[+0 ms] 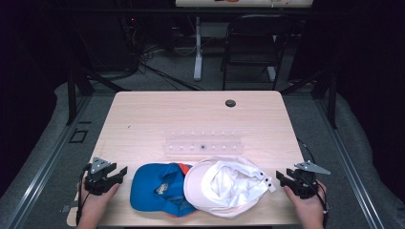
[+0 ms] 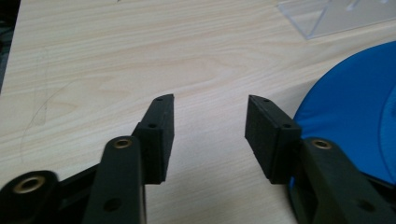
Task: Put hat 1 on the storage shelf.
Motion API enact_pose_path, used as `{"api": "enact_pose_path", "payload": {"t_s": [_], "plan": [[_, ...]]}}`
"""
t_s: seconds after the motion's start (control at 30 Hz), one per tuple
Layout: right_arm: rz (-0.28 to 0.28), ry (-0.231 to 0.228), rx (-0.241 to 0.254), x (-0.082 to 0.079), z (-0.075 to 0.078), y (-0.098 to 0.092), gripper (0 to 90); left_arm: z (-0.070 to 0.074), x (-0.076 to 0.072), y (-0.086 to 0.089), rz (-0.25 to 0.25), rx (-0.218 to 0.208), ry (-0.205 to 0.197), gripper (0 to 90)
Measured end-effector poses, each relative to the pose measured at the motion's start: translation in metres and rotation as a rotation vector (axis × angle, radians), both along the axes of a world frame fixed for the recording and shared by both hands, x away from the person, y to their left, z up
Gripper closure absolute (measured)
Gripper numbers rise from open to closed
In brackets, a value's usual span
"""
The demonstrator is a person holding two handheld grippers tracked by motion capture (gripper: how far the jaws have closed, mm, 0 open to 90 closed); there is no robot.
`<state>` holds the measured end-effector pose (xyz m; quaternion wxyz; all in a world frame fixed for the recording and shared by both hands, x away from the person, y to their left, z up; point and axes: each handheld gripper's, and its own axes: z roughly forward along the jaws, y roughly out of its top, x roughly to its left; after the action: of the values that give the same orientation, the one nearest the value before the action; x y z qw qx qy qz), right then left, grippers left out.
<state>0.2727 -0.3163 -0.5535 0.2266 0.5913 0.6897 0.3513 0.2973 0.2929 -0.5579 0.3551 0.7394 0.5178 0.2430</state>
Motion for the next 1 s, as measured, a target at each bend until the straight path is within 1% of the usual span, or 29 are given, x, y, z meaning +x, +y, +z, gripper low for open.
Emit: {"api": "enact_pose_path", "payload": {"t_s": [0.03, 0.07, 0.13, 0.17, 0.2, 0.27, 0.3, 0.33, 0.37, 0.4, 0.47, 0.57, 0.6, 0.7, 0.83, 0.87, 0.9, 0.97, 1.0], "plan": [[-0.001, 0.003, 0.008, 0.000, 0.000, 0.000, 53.7, 0.000, 0.000, 0.000, 0.000, 0.000, 0.000, 53.7], [-0.001, 0.004, 0.009, -0.001, 0.000, -0.001, 53.6, 0.001, 0.000, -0.002, -0.001, 0.015, -0.012, 53.7], [-0.003, -0.001, 0.007, -0.003, 0.001, -0.001, 53.5, 0.002, 0.000, -0.002, -0.006, 0.015, -0.006, 53.6], [-0.002, 0.003, 0.005, -0.004, 0.001, -0.001, 53.4, 0.002, 0.001, -0.004, -0.012, 0.020, -0.013, 53.6], [-0.005, -0.002, 0.005, -0.005, 0.001, -0.001, 53.2, 0.002, 0.002, -0.005, -0.014, 0.016, -0.015, 53.6], [-0.012, -0.003, 0.012, -0.007, 0.002, -0.002, 53.0, 0.002, 0.003, -0.005, -0.021, -0.009, -0.016, 53.7], [-0.013, -0.006, 0.014, -0.008, 0.002, -0.003, 53.1, 0.002, 0.003, -0.005, -0.021, -0.009, -0.016, 53.8], [-0.016, -0.002, 0.011, -0.009, 0.002, -0.003, 53.2, 0.002, 0.005, -0.008, -0.017, -0.023, -0.025, 53.8], [-0.018, -0.007, 0.018, -0.010, 0.002, -0.004, 53.2, 0.002, 0.005, -0.009, -0.011, -0.022, -0.029, 54.2], [-0.020, -0.007, 0.023, -0.012, 0.003, -0.005, 53.6, 0.003, 0.006, -0.009, -0.021, -0.020, -0.022, 54.3], [-0.020, -0.005, 0.039, -0.014, 0.003, -0.006, 53.7, 0.003, 0.007, -0.012, -0.027, -0.016, -0.026, 54.2], [-0.022, 0.000, 0.030, -0.017, 0.004, -0.007, 53.5, 0.003, 0.008, -0.014, -0.031, -0.020, -0.034, 53.1], [-0.029, -0.003, 0.031, -0.018, 0.004, -0.007, 53.3, 0.003, 0.009, -0.014, -0.037, -0.021, -0.027, 52.7], [-0.034, -0.004, 0.035, -0.019, 0.004, -0.007, 51.5, 0.003, 0.010, -0.016, -0.035, -0.027, -0.039, 52.6], [-0.034, -0.004, 0.032, -0.020, 0.005, -0.007, 49.4, 0.003, 0.010, -0.017, -0.039, -0.021, -0.032, 52.3], [-0.034, -0.009, 0.017, -0.020, 0.007, -0.006, 49.1, 0.004, 0.009, -0.017, -0.043, -0.014, -0.028, 52.2], [-0.034, -0.006, 0.024, -0.021, 0.008, -0.006, 49.4, 0.003, 0.009, -0.018, -0.043, -0.020, -0.041, 52.2], [-0.032, 0.009, 0.033, -0.020, 0.011, -0.004, 49.6, 0.003, 0.009, -0.019, -0.043, -0.012, -0.040, 52.3], [-0.031, 0.023, 0.034, -0.020, 0.012, -0.004, 49.6, 0.003, 0.009, -0.019, -0.041, -0.013, -0.044, 52.4]]}}
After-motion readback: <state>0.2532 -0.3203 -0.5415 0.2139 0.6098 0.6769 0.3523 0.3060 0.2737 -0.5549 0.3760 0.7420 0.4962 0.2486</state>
